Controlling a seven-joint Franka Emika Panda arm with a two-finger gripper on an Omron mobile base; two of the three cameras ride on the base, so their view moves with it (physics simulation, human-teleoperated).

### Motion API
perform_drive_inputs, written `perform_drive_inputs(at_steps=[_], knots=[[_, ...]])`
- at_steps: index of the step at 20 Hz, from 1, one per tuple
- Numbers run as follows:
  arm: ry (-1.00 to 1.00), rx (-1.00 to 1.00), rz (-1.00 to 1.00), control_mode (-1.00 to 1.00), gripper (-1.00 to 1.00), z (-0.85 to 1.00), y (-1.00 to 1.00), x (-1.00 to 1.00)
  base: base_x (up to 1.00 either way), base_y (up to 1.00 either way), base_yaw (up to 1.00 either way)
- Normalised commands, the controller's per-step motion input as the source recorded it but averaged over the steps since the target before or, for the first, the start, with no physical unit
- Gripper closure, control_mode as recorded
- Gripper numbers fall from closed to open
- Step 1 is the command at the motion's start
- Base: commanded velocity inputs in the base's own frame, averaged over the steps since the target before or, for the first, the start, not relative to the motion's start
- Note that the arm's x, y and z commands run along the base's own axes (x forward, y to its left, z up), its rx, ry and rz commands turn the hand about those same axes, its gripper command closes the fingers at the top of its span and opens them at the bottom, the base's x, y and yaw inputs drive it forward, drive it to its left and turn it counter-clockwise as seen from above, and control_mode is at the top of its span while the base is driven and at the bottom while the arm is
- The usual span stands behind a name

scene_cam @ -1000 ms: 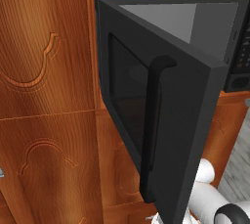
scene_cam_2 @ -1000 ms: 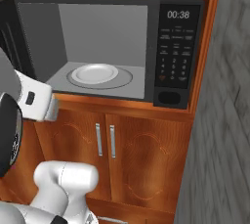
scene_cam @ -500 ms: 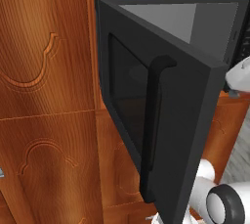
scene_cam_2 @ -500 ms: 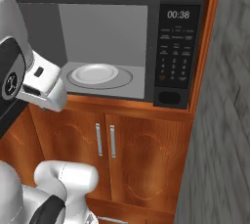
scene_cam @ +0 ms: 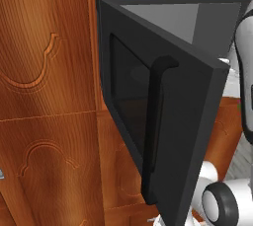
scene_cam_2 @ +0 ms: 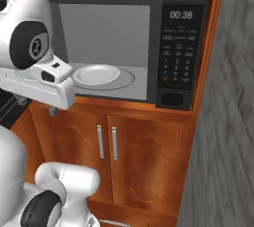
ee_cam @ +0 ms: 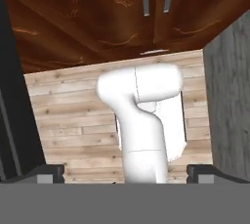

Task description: Pick the cheese from the counter and place it in the microwave. Then turn on the microwave.

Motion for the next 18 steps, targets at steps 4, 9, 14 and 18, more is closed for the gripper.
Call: perform_drive_inputs(at_steps=[4, 9, 14, 18], knots=[[-0.02, -0.18, 0.00, -1.00, -1.00, -0.24, 0.18, -0.01, 0.00, 0.00, 0.00], [-0.08, -0.16, 0.00, -1.00, -1.00, -0.02, 0.00, -0.31, 0.00, 0.00, 0.00], [0.05, -0.05, 0.00, -1.00, -1.00, 0.13, 0.00, -0.52, 0.00, 0.00, 0.00], [0.09, 0.00, 0.00, -1.00, -1.00, 0.13, 0.00, -0.30, 0.00, 0.00, 0.00]])
